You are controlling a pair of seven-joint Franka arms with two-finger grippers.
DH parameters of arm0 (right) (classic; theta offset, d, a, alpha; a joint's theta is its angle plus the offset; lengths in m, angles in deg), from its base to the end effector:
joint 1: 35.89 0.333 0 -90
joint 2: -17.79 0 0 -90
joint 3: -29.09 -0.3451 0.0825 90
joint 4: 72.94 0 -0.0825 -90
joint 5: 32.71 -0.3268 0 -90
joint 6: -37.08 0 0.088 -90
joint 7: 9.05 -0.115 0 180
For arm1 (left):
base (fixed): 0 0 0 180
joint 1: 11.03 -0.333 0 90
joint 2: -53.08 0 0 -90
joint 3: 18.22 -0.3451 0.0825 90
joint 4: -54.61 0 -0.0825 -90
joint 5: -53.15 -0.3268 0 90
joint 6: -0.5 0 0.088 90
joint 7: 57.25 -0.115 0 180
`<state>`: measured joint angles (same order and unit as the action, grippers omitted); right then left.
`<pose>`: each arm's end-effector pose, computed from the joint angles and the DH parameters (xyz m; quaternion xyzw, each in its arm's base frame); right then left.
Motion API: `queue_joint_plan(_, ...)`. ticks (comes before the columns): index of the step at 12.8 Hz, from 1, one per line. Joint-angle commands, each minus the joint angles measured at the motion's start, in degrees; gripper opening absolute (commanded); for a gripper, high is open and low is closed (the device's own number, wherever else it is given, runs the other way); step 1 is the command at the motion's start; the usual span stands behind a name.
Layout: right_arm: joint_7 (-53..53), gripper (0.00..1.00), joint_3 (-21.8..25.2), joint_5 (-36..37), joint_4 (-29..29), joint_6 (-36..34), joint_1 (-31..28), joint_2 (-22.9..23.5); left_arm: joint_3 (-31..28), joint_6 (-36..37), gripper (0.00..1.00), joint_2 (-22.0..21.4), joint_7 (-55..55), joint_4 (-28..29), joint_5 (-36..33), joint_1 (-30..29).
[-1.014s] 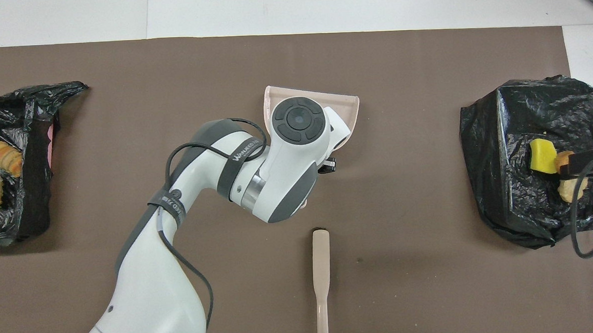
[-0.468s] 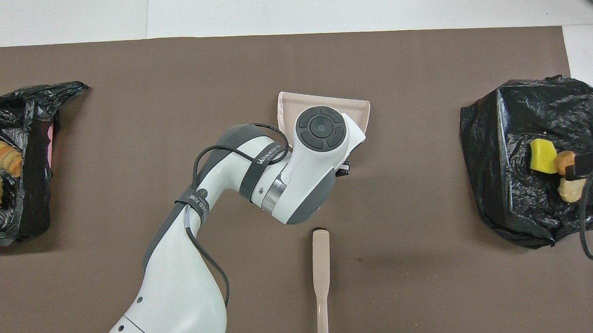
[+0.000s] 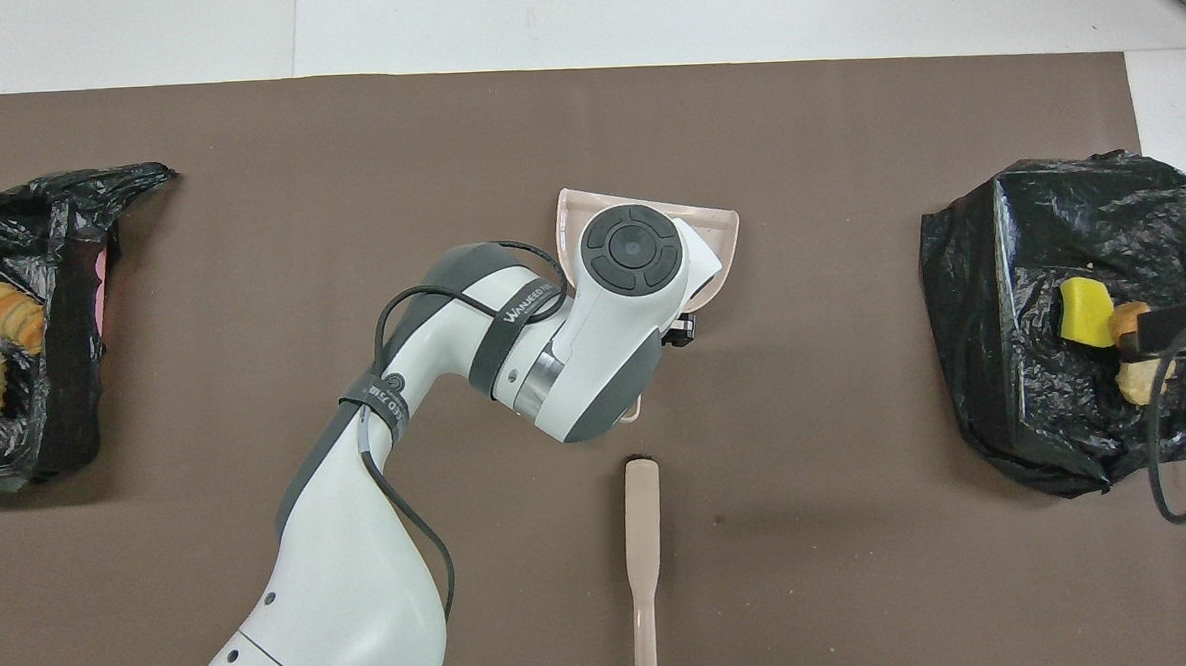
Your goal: Sweep and dump trash in bin
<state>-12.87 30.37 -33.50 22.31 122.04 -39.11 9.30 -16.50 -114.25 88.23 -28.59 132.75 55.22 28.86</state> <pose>0.4353 -0.0336 0.6696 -0.9973 0.0719 0.0157 0.0086 0.5174 -0.4562 0.4017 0.9943 -0.1026 -0.0039 0.0279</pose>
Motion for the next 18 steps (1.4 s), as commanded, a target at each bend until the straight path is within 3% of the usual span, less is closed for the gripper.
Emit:
queue_joint_plan(1,1.79,1.0,0.13,-0.79,-0.06,-1.03,-0.3,-0.04,-2.23,1.28,1.0,-4.98,-0.34,2.35,-0.41,-1.03)
queue_joint_plan(4,1.53,1.0,0.04,-0.7,-0.06,-1.11,-0.21,-0.13,-5.75,1.72,1.0,-13.16,-0.61,8.24,-0.41,-2.52)
queue_joint_plan(6,1.7,1.0,0.04,-0.7,-0.06,-1.2,-0.21,-0.13,-6.2,4.6,1.0,-17.29,-5.15,8.52,-0.49,-6.11)
queue_joint_plan(8,1.71,1.0,0.04,-0.79,0.02,-0.77,-0.04,-0.05,-6.2,10.74,1.0,-22.65,-11.84,8.0,-0.49,-10.77)
queue_joint_plan(10,1.44,1.0,3.19,-0.61,-0.06,-0.77,4.34,-0.05,-6.2,15.93,1.0,-27.48,-19.82,7.9,-0.49,-14.47)
queue_joint_plan(13,1.62,1.0,3.82,-0.52,0.02,-0.76,3.65,-0.04,-6.73,24.45,1.0,-34.86,-29.76,7.9,-0.41,-19.56)
queue_joint_plan(16,1.44,1.0,3.74,-0.7,0.02,-0.76,4.18,-0.13,-6.73,32.02,1.0,-38.84,-31.64,8.43,-0.41,-24.05)
queue_joint_plan(18,1.53,1.0,3.74,-0.7,0.02,-0.76,4.18,-0.05,-6.73,30.99,1.0,-39.89,-31.55,10.35,-0.32,-25.55)
